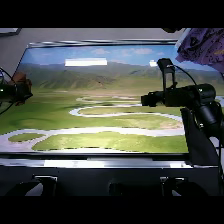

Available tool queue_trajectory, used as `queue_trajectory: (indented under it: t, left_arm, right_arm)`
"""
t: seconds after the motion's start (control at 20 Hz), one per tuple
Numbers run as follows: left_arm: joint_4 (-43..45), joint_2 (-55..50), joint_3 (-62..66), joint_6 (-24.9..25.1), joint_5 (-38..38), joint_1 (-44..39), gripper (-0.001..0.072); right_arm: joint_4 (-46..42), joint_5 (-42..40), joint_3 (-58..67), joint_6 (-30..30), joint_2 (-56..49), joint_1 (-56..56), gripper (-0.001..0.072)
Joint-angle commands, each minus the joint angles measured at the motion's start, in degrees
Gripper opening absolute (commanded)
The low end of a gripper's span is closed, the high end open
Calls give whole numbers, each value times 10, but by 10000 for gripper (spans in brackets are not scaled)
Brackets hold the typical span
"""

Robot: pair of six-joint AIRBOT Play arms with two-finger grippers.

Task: Fold the clothes and pants, and hang the long-sleeved shirts on hangers.

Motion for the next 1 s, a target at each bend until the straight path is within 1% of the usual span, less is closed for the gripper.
queue_trajectory:
  t: [0.0, 0.05, 0.1, 0.25, 0.45, 0.6, 0.7, 0.8, 0.95]
  left_arm:
    - [49, -9, 0, -71, 2, 2, 720]
    - [94, -21, 0, -103, 11, 9, 720]
    - [121, -38, 0, -119, 36, 26, 720]
    - [127, -130, 40, -115, 108, 101, 720]
    - [135, -308, 139, -113, 195, 174, 720]
    - [144, -433, 206, -113, 242, 199, 720]
    - [146, -498, 240, -113, 261, 209, 720]
    - [146, -544, 258, -114, 282, 217, 720]
    - [145, -578, 260, -113, 346, 227, 720]
  right_arm:
    - [0, 0, 0, 0, 0, 1, 26]
    - [0, 0, 0, 0, 0, 0, 26]
    - [0, 0, 0, 0, 0, 1, 26]
    - [0, 0, 0, 0, 0, 0, 26]
    - [0, 0, 0, 0, 0, 0, 26]
    - [0, 0, 0, 0, 0, 1, 27]
    - [0, 0, 0, 0, 0, 0, 26]
    - [0, 0, 0, 0, 0, 0, 27]
    - [0, 0, 0, 0, 0, 0, 27]
